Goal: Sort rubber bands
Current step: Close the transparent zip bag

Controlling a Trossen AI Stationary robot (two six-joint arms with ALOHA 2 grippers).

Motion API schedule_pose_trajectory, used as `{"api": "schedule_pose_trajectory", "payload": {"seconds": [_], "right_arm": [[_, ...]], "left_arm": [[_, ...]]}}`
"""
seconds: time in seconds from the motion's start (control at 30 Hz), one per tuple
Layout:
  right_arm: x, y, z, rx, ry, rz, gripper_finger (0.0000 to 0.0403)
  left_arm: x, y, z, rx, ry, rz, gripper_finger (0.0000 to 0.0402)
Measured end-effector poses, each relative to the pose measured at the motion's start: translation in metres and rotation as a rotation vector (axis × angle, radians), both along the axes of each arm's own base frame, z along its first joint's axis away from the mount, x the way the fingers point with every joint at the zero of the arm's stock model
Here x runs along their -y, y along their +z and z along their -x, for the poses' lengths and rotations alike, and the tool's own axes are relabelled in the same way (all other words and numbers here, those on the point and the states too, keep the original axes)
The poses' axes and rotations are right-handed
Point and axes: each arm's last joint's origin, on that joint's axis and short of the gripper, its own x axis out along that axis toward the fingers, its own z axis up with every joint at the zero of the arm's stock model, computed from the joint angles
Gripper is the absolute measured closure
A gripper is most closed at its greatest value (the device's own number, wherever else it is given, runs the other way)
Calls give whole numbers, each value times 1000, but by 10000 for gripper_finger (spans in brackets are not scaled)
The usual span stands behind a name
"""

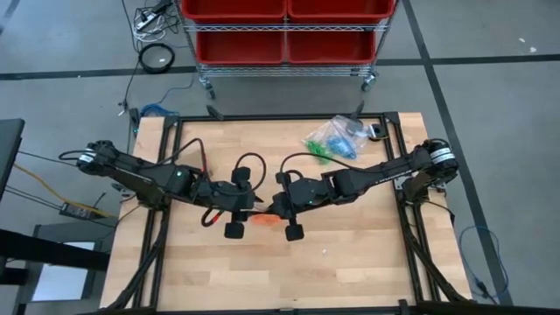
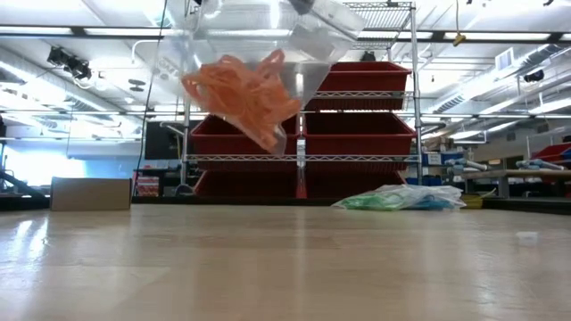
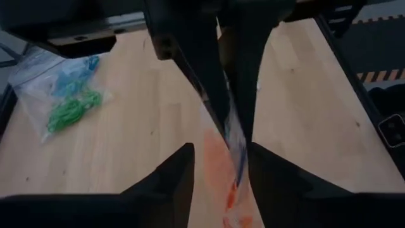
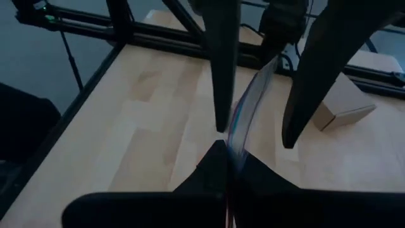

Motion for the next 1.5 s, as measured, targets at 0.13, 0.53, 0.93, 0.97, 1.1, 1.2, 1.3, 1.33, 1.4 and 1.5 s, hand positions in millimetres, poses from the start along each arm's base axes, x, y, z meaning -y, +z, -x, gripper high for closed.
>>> {"api": "schedule_pose_trajectory", "payload": {"seconds": [0.13, 0.53, 0.93, 0.97, 1.1, 1.2, 1.3, 1.33, 1.4, 1.5], "right_arm": [[-2, 0, 2, -8, -17, 19, 403], [-7, 6, 9, -3, -32, 44, 403], [-6, 16, 16, 21, -38, 35, 403], [-6, 16, 16, 20, -38, 35, 403], [-6, 16, 16, 17, -39, 32, 403], [-6, 16, 16, 15, -38, 31, 403], [-6, 15, 17, 5, -35, 30, 403], [-6, 15, 17, 4, -35, 30, 403], [-6, 15, 17, 3, -35, 30, 403], [-6, 15, 17, -3, -36, 27, 403]], "left_arm": [[0, 2, -1, 21, 8, 0, 274], [2, 4, -3, 49, -36, 20, 345], [2, 6, -3, 63, -37, 48, 357], [3, 6, -4, 69, -38, 50, 357], [3, 7, -5, 82, -38, 53, 357], [3, 7, -5, 83, -42, 49, 357], [3, 8, -5, 87, -48, 43, 357], [3, 8, -5, 88, -48, 44, 357], [3, 8, -5, 90, -48, 44, 357], [3, 8, -5, 90, -48, 44, 357]]}}
